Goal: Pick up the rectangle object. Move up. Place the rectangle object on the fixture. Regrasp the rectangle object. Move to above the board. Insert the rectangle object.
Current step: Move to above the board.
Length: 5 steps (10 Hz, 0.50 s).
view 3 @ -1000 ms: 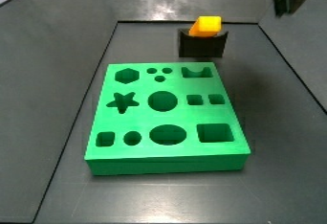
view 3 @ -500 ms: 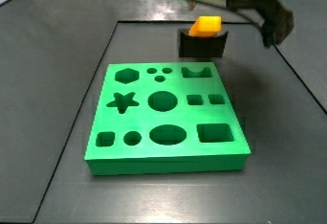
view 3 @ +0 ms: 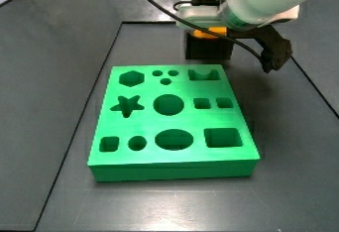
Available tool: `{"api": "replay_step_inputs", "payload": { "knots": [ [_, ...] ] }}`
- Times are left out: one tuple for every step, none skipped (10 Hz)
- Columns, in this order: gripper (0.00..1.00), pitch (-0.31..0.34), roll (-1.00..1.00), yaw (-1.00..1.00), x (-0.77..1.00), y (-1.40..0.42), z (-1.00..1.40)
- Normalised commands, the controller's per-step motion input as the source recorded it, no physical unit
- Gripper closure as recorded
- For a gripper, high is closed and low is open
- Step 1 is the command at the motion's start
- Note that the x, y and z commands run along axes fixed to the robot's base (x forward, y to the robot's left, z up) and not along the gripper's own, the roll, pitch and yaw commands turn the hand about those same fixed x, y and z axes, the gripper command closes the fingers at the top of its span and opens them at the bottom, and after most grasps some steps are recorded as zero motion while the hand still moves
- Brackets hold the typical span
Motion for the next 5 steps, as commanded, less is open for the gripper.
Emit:
{"api": "replay_step_inputs", "payload": {
  "knots": [
    [1.0, 0.081, 0.01, 0.16, 0.08, 0.1, 1.0],
    [1.0, 0.079, 0.0, 0.15, 0.08, 0.1, 1.0],
    [1.0, 0.069, -0.02, 0.14, 0.07, 0.09, 1.0],
    [1.0, 0.048, -0.02, 0.12, 0.07, 0.09, 1.0],
    [1.0, 0.033, -0.02, 0.11, 0.07, 0.08, 1.0]
  ]
}}
